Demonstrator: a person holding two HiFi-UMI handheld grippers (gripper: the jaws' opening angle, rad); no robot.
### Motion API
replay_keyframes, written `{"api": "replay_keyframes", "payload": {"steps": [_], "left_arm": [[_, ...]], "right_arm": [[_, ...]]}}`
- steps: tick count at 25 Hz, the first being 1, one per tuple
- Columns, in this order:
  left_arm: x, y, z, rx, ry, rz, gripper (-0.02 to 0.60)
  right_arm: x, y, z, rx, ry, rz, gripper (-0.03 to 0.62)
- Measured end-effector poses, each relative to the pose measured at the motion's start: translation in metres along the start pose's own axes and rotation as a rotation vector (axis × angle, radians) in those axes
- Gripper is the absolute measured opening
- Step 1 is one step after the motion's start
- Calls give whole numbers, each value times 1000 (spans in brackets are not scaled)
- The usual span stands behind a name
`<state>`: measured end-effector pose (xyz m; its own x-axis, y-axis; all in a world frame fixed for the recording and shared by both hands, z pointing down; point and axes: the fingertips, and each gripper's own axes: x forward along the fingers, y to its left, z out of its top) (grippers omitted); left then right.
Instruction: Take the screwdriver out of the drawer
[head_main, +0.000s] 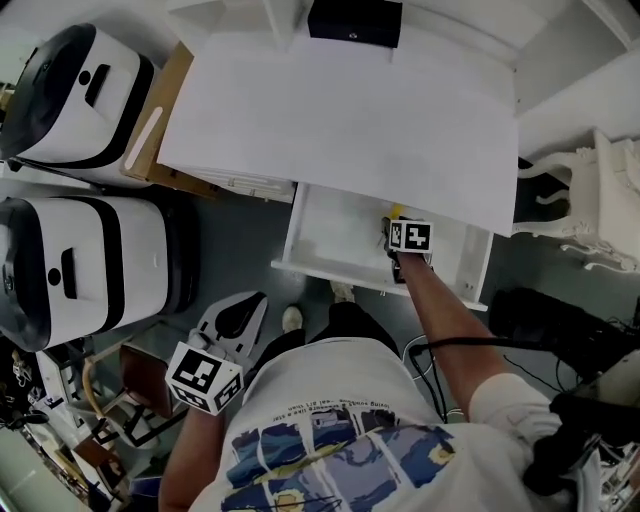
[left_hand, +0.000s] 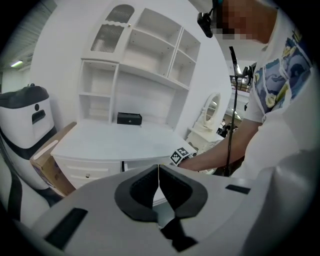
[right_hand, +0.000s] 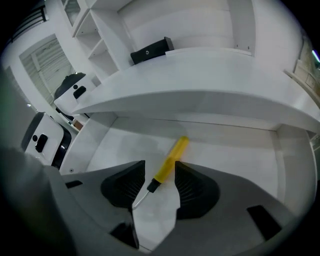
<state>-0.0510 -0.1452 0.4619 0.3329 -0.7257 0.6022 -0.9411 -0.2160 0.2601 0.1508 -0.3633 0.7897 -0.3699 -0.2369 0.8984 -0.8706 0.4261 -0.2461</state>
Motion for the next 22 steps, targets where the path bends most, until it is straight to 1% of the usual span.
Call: {"api": "replay_keyframes", "payload": {"steps": [5, 9, 11, 13, 16, 19, 22], "left_arm": [[0, 8, -3, -29, 17, 42, 14], [1, 12, -6, -48, 21, 62, 14], [0, 14, -6, -55, 20, 66, 14], [0, 17, -5, -60, 18, 69, 14], [0, 21, -4, -61, 16, 69, 14], [-1, 24, -3, -55, 13, 60, 14], [-2, 27, -2, -45, 8, 50, 14]], "right_arm": [[18, -2, -1, -53, 33, -47, 201], [25, -5, -4, -131, 59, -86, 146], [26, -6, -5, -160, 67, -94, 143], [26, -6, -4, -196, 71, -106, 117], [28, -4, -5, -254, 71, -101, 105], [40, -3, -14, -290, 83, -74, 100], [33, -1, -9, -328, 92, -89, 98]]}}
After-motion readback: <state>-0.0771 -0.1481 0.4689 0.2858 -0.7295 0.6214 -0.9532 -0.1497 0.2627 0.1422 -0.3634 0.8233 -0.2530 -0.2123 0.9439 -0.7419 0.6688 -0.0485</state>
